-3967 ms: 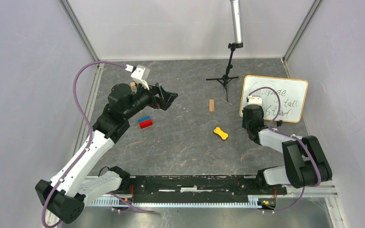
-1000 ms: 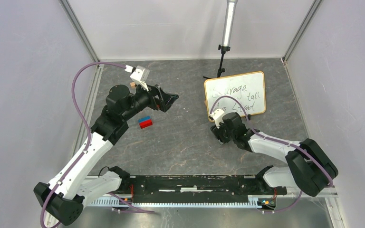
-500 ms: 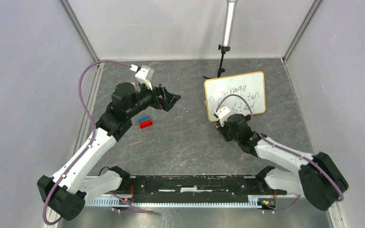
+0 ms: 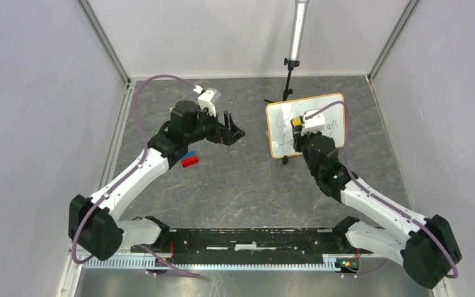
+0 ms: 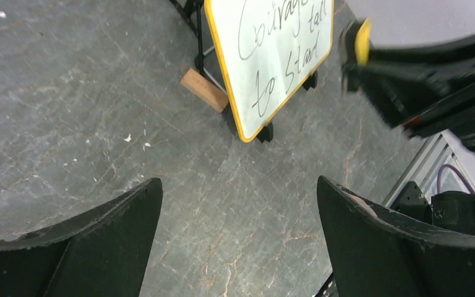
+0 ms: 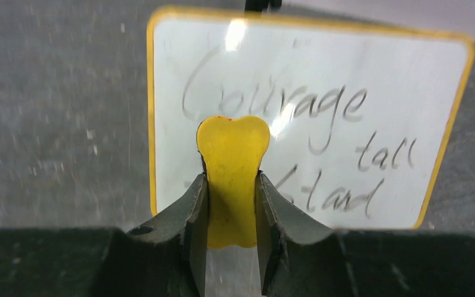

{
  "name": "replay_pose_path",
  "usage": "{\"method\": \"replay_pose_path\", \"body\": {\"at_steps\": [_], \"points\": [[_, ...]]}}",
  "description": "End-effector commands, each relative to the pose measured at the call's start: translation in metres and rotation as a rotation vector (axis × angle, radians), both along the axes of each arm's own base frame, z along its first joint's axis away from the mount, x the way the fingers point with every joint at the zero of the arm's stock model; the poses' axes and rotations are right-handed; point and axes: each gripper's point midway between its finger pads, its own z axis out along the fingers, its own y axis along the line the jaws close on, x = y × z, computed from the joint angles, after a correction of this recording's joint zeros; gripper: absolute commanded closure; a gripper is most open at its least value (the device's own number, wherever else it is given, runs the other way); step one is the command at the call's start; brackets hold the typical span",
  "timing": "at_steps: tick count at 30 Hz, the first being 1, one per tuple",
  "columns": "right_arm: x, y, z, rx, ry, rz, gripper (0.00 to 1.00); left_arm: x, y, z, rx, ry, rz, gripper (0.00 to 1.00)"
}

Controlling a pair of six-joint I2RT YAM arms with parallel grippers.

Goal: Erase the whiteboard

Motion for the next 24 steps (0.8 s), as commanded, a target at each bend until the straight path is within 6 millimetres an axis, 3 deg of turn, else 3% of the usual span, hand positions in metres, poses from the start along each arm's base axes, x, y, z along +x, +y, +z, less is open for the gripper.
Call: {"method": "replay_pose_path", "body": {"at_steps": [1, 5, 11, 18, 21, 24], "points": [[0.033, -0.003, 0.083, 0.11, -0.264, -0.119, 0.67, -0.001, -0.014, 0.014, -0.051, 0.016, -0.04, 0.0], [0.048, -0.003, 0.081, 0.056, -0.303, -0.121, 0.64, 0.01, -0.012, 0.005, -0.08, -0.008, 0.026, 0.0], [0.071, 0.006, 0.051, 0.001, -0.275, -0.037, 0.63, 0.064, -0.016, 0.006, -0.275, -0.103, 0.244, 0.0], [0.096, 0.025, 0.031, -0.036, -0.215, 0.058, 0.61, 0.125, -0.047, -0.011, -0.238, -0.175, 0.234, 0.0], [0.099, 0.024, 0.025, -0.042, -0.199, 0.047, 0.61, 0.136, -0.073, -0.009, -0.257, -0.17, 0.142, 0.0], [0.102, 0.029, 0.025, -0.036, -0.193, 0.061, 0.56, 0.138, -0.088, -0.021, -0.283, -0.142, 0.084, 0.04]]}}
